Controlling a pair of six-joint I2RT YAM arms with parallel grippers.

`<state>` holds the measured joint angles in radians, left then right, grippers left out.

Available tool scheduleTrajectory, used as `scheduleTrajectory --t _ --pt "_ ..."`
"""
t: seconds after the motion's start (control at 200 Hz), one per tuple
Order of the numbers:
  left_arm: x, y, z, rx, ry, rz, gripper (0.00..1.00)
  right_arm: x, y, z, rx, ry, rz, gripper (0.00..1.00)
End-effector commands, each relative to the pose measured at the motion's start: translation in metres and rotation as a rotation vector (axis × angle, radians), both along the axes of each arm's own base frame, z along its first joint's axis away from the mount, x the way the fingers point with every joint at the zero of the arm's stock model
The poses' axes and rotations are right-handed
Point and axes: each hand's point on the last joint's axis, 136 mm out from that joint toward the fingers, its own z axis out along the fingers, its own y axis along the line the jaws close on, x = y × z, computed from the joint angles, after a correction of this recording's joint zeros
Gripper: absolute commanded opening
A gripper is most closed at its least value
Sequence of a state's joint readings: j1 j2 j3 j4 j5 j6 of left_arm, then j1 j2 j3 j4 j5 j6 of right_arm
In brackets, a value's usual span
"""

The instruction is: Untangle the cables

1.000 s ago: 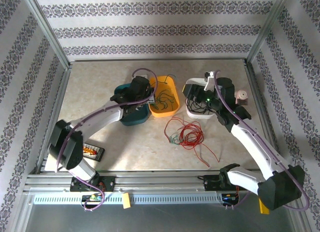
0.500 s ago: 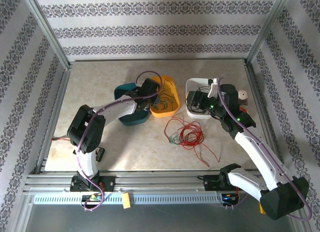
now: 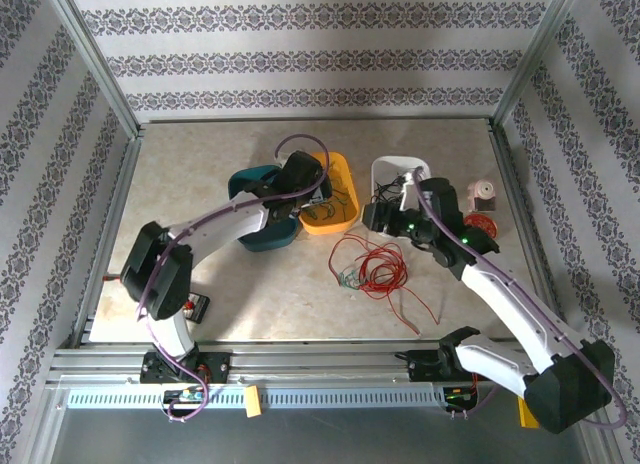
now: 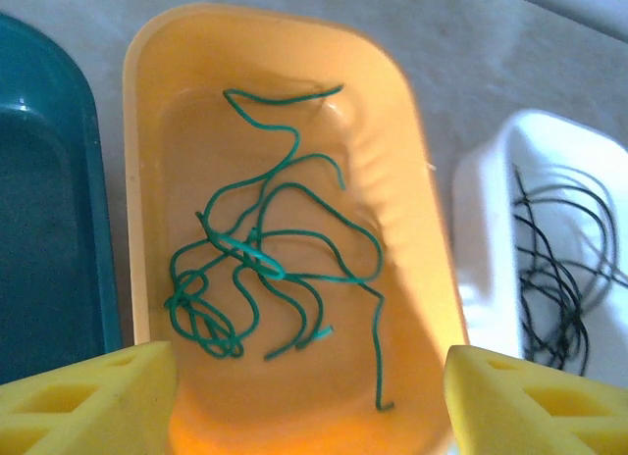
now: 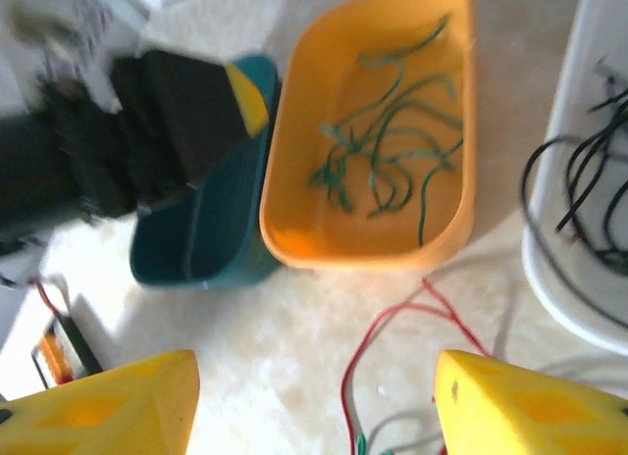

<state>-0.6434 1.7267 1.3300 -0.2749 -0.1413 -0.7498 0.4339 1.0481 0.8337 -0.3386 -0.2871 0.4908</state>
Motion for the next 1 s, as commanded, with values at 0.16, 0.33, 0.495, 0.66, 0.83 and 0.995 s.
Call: scheduleTrajectory --t 0.16,0.33,0.495,0.66,0.83,0.995 --pt "-0.080 0.018 -0.034 0.144 0.055 -0.297 0.70 -0.063 0.030 -0.096 -0.281 0.207 0.272 0.59" --pt "-0.113 0.029 -0.074 0.177 0.176 -0.376 0.69 -0.080 0.041 -0.124 -0.380 0.270 0.373 0.54" --pt "-0.126 0.028 -0.105 0.177 0.263 -0.406 0.68 -0.079 0.040 -0.147 -0.487 0.321 0.391 0.53" --pt "-0.124 0.025 -0.112 0.199 0.274 -0.430 0.69 -0.073 0.046 -0.155 -0.517 0.317 0.403 0.52" --pt "-0.123 0.023 -0.112 0.201 0.277 -0.440 0.69 -0.074 0.048 -0.166 -0.534 0.348 0.428 0.46" --pt "-0.123 0.021 -0.103 0.201 0.270 -0.448 0.69 -0.077 0.053 -0.170 -0.527 0.363 0.441 0.36"
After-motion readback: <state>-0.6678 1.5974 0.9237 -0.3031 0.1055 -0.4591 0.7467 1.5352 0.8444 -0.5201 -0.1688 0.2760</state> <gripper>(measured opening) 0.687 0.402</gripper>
